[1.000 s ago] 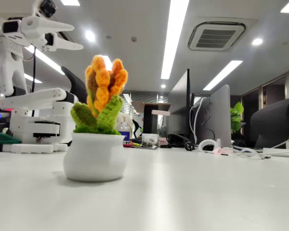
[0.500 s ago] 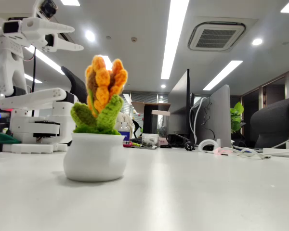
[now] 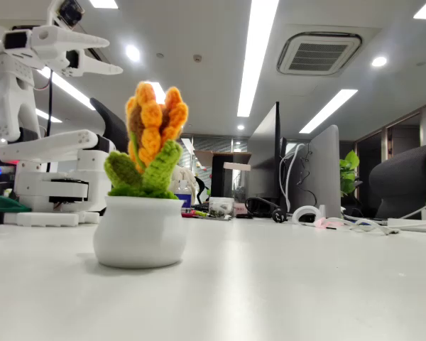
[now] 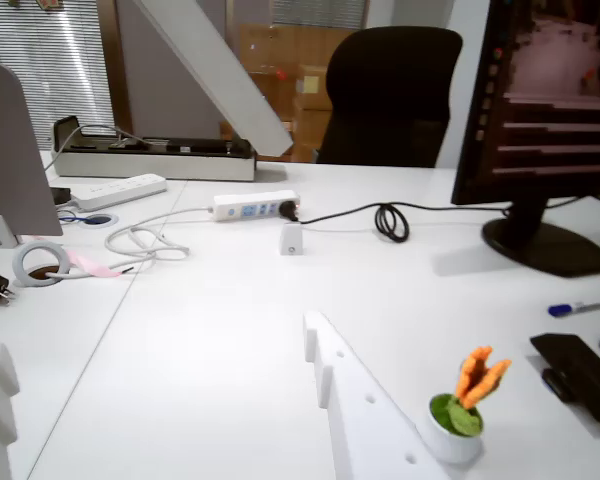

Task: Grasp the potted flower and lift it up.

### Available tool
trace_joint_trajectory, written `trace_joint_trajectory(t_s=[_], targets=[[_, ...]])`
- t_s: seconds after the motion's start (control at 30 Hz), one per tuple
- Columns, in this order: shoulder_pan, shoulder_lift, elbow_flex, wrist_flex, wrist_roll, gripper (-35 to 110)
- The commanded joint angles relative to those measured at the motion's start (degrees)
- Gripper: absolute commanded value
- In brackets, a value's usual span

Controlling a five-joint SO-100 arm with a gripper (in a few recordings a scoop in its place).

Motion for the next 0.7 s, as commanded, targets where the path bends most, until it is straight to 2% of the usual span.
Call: trace_joint_trajectory(t_s=[0.0, 0.67], targets=[[0.8, 0.0, 0.5, 1.1, 0.1, 36], [17.3, -0.3, 0.2, 1.3, 0.8, 36]])
